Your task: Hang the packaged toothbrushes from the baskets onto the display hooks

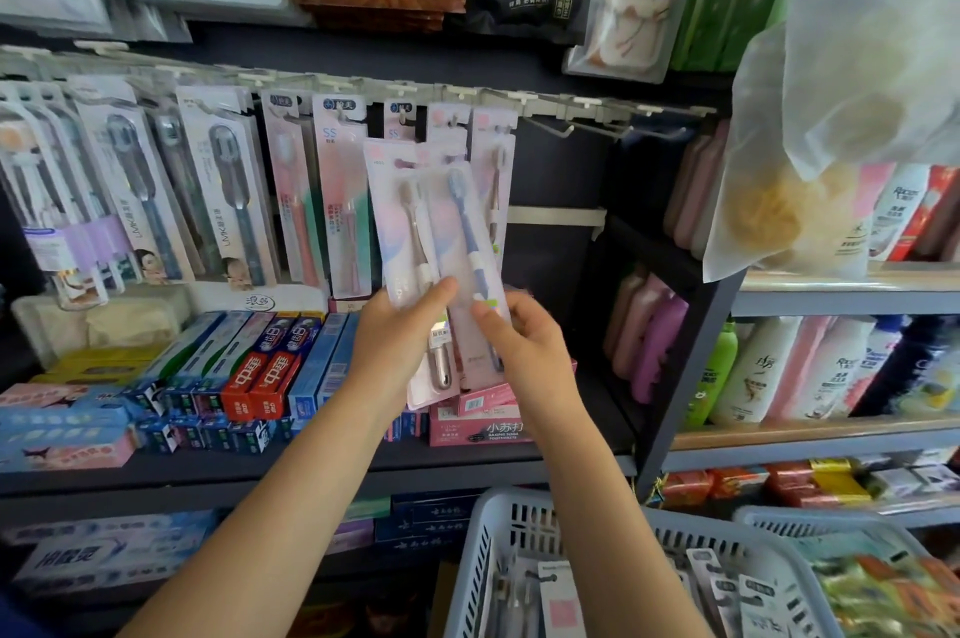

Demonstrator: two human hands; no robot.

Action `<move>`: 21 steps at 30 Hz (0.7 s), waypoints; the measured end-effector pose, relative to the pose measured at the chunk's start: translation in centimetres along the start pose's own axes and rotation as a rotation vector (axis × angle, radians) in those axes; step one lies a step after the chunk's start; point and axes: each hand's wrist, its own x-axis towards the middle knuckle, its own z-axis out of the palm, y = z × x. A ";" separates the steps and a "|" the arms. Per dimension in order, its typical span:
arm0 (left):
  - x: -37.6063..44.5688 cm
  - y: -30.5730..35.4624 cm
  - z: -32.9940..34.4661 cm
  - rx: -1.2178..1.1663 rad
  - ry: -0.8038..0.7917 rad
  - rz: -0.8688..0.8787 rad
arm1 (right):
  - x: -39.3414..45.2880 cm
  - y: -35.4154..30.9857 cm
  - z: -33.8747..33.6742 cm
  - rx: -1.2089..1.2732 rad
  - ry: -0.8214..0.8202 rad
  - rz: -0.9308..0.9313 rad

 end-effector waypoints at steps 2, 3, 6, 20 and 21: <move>0.0 0.2 -0.1 -0.008 -0.003 -0.003 | 0.1 -0.5 -0.2 0.065 0.051 -0.014; -0.1 0.3 -0.1 -0.007 -0.002 -0.003 | 0.2 -0.6 -0.3 0.074 0.076 -0.027; -0.3 0.2 -0.2 -0.013 0.001 0.003 | 0.9 -1.1 -0.6 0.086 0.139 -0.062; -0.4 0.4 -0.4 0.005 0.014 -0.008 | 4.5 -2.8 0.5 0.083 0.256 0.007; -0.4 0.4 -0.4 0.005 0.017 -0.008 | 4.6 -2.6 0.5 0.085 0.262 0.024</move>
